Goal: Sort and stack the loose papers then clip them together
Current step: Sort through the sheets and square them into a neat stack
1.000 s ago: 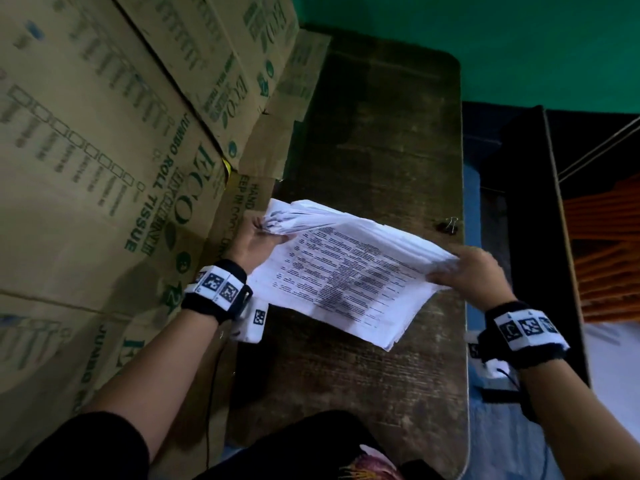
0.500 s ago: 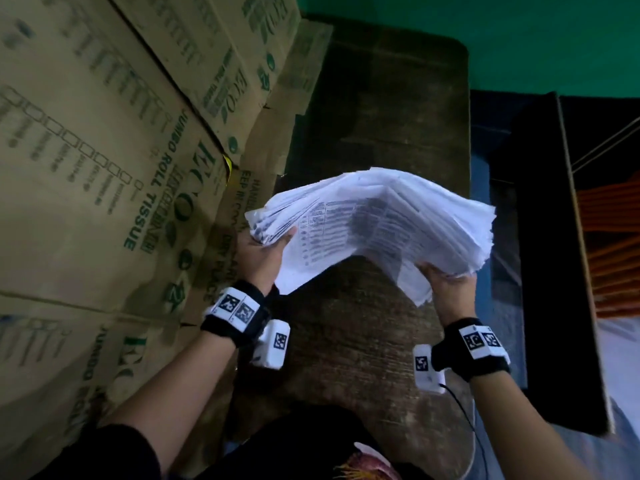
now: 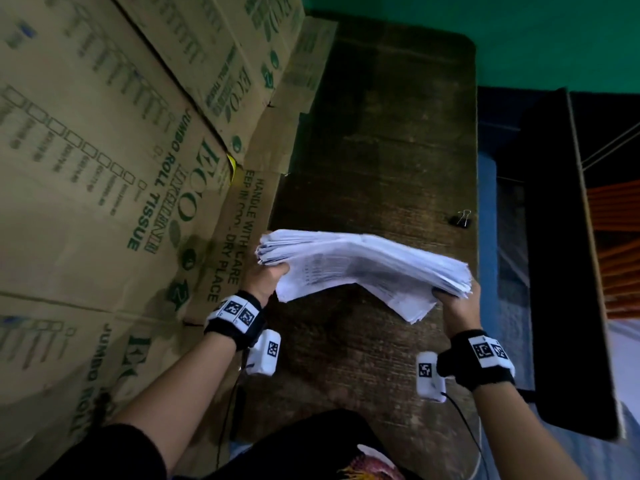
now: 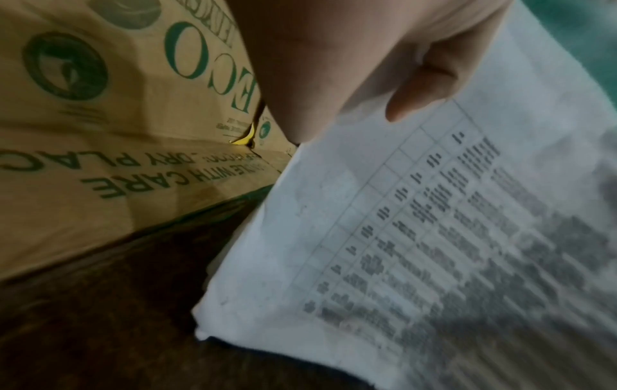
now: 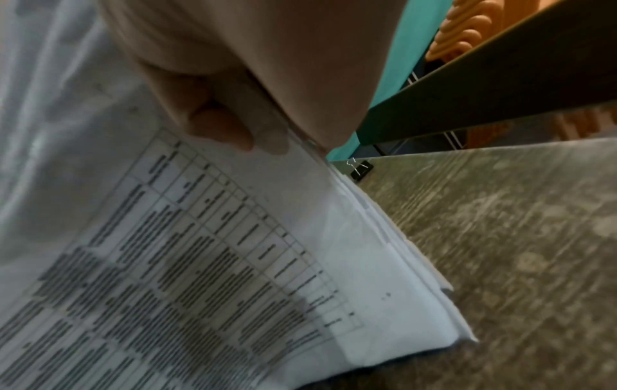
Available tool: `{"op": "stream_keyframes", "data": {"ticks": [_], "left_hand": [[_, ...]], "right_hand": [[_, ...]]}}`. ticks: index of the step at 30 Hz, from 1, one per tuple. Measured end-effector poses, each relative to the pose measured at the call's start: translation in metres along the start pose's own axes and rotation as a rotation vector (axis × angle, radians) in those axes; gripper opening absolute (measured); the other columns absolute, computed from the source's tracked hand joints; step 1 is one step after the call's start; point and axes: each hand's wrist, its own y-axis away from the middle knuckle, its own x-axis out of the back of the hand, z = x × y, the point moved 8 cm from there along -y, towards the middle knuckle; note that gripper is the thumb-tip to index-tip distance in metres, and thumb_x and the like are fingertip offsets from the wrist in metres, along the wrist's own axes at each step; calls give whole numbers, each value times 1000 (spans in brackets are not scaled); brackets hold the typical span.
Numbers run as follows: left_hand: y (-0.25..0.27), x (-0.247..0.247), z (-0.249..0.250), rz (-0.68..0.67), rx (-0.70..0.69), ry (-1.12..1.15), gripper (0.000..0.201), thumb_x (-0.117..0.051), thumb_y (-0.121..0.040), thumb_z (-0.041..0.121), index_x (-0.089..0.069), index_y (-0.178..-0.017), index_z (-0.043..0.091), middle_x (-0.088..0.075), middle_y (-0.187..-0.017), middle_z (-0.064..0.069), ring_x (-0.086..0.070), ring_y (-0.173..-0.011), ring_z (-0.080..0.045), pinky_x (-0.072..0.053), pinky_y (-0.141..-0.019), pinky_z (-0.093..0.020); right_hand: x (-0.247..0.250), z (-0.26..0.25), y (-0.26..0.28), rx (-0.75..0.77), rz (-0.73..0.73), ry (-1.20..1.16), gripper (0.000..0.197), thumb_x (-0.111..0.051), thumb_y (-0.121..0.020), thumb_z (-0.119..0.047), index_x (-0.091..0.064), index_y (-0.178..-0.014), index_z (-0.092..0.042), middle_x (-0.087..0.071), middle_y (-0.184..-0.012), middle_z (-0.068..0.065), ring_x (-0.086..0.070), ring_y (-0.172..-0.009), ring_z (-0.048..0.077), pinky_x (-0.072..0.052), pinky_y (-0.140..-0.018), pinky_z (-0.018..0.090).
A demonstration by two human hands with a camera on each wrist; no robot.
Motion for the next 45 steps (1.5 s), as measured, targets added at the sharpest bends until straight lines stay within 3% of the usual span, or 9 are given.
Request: {"op": "stream_keyframes", "data": {"ticks": [3,13,18,25,28,31,37,41,45], "left_hand": [[-11,6,2,-7,-55,13,46,-56,-58,7,-57,-101,-7,-63,-95,-16,-62,-90,-25,-47,-76,-30],[-19,10,-6,-63,-20,-1,46,-60,-54,17,-60,-95,-3,-63,-88,-11,-64,-86,-13,-46,-75,-34],[-15,-5,14,117,-72,-45,16,-58,-65,11,-62,-77,21,-65,-79,10,-61,-69,7,-47,-69,-17],[-9,15,41,170,-247,121,39,-65,-68,7,-57,-103,-7,-66,-95,-8,-66,-85,-9,-51,-79,-23],[-8,8,23,6,-212,26,47,-62,-60,7,-52,-105,-4,-62,-95,-10,-63,-83,-17,-48,-73,-27],[-12,8,11,63,-138,-1,39,-63,-59,6,-59,-96,-2,-65,-87,-8,-63,-77,-6,-47,-73,-27],[-20,25,1,168,54,156,26,-67,-63,-4,-65,-81,14,-67,-83,-1,-63,-78,-16,-49,-74,-27],[-25,16,-6,15,107,24,60,-71,-69,-13,-51,-116,18,-61,-115,-10,-61,-103,-24,-47,-82,-31],[-7,-29,82,-168,-276,-140,88,-86,-61,7,-39,-129,35,-42,-139,-4,-45,-124,-10,-42,-92,-10]], "right_hand": [[5,1,-8,-14,-5,-19,45,-54,-57,5,-62,-96,-16,-71,-84,-18,-62,-79,-3,-50,-73,16],[-2,7,-20,-38,-51,41,53,-61,-57,1,-56,-110,-4,-70,-80,-20,-61,-73,-16,-48,-71,14],[-17,-3,-21,-24,5,-21,33,-63,-67,-1,-62,-93,-21,-70,-76,-29,-62,-72,-14,-50,-72,19],[1,-31,-20,109,15,67,49,-65,-68,3,-67,-88,-41,-68,-89,-30,-57,-83,-24,-45,-78,7],[-5,-1,-12,33,-68,63,55,-60,-60,0,-61,-115,-8,-63,-109,10,-58,-82,-22,-45,-76,4],[-13,8,-8,14,-81,58,56,-72,-67,2,-53,-120,5,-66,-107,4,-61,-85,-16,-47,-75,4],[-13,-62,-28,141,-84,-8,41,-75,-70,12,-66,-100,-15,-73,-86,-19,-64,-78,-2,-53,-70,18],[-33,-150,-34,369,-284,157,33,-80,-68,5,-67,-83,-22,-68,-75,-20,-55,-71,-5,-45,-66,16],[-58,-214,-35,526,-347,475,32,-76,-71,-1,-68,-73,-32,-66,-67,-8,-59,-71,5,-48,-64,31]]}}
